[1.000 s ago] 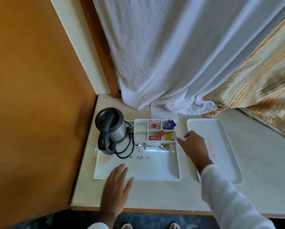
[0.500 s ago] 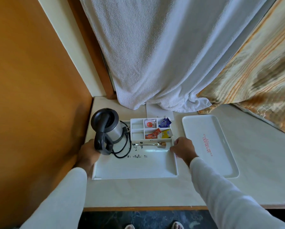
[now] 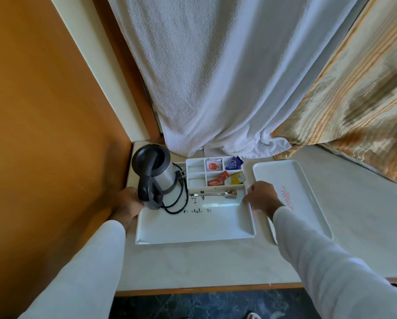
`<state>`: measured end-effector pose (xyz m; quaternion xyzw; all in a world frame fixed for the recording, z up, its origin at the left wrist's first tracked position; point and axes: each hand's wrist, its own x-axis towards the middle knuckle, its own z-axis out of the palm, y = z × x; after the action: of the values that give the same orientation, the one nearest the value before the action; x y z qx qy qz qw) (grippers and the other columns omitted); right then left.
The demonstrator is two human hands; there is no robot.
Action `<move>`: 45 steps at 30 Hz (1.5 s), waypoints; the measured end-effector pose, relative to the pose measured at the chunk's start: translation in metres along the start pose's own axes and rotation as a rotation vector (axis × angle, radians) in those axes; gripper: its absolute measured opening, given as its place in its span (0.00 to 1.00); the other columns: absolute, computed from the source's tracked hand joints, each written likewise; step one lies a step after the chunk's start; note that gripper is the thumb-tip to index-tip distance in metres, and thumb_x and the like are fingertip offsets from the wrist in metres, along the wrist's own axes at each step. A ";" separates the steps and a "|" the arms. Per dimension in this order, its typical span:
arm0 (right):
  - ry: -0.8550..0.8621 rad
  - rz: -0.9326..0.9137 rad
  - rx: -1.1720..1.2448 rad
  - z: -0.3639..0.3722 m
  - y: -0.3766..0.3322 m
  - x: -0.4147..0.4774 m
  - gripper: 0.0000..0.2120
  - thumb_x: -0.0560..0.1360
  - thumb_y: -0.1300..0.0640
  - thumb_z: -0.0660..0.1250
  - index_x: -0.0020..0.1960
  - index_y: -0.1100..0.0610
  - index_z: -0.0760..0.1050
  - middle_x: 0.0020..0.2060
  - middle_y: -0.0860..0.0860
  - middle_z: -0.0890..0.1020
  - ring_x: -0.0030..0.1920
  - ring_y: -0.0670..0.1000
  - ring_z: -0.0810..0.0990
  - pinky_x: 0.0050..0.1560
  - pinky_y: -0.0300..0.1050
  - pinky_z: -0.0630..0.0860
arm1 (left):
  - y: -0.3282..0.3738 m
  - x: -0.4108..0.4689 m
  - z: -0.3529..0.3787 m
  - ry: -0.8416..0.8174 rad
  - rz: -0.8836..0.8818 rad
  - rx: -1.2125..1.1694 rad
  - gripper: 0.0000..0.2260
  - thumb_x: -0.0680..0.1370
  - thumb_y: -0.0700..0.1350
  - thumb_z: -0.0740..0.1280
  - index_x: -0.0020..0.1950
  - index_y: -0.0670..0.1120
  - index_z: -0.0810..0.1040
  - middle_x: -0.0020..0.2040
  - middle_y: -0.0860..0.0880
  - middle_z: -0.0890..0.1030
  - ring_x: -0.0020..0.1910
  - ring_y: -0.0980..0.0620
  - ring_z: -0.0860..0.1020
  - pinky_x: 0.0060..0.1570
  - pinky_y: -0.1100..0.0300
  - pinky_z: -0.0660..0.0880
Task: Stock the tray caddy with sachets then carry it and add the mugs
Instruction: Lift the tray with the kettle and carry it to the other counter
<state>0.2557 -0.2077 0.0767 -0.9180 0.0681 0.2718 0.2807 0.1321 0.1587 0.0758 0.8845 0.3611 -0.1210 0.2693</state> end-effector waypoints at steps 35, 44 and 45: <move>-0.040 -0.119 0.034 -0.035 0.095 -0.307 0.11 0.69 0.62 0.81 0.45 0.62 0.80 0.40 0.57 0.85 0.39 0.56 0.87 0.45 0.53 0.88 | -0.112 -0.382 -0.045 0.094 -0.092 -0.369 0.08 0.74 0.34 0.71 0.52 0.39 0.80 0.38 0.41 0.78 0.34 0.46 0.76 0.26 0.59 0.73; -0.183 -0.258 -0.129 0.063 0.039 -0.367 0.10 0.70 0.57 0.81 0.42 0.57 0.80 0.37 0.54 0.85 0.32 0.51 0.87 0.28 0.39 0.82 | -0.256 -0.453 -0.068 0.221 -0.296 -0.518 0.09 0.68 0.39 0.78 0.45 0.47 0.82 0.47 0.42 0.86 0.49 0.40 0.83 0.53 0.39 0.83; -0.200 -0.278 -0.137 0.079 0.028 -0.374 0.09 0.71 0.58 0.81 0.42 0.57 0.80 0.36 0.54 0.85 0.31 0.50 0.86 0.24 0.37 0.79 | -0.276 -0.459 -0.073 0.239 -0.306 -0.514 0.11 0.68 0.41 0.78 0.47 0.47 0.82 0.48 0.44 0.86 0.51 0.40 0.83 0.55 0.39 0.82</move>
<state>-0.1041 -0.1981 0.2091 -0.9039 -0.1065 0.3244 0.2577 -0.3869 0.1002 0.2161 0.7310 0.5378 0.0397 0.4182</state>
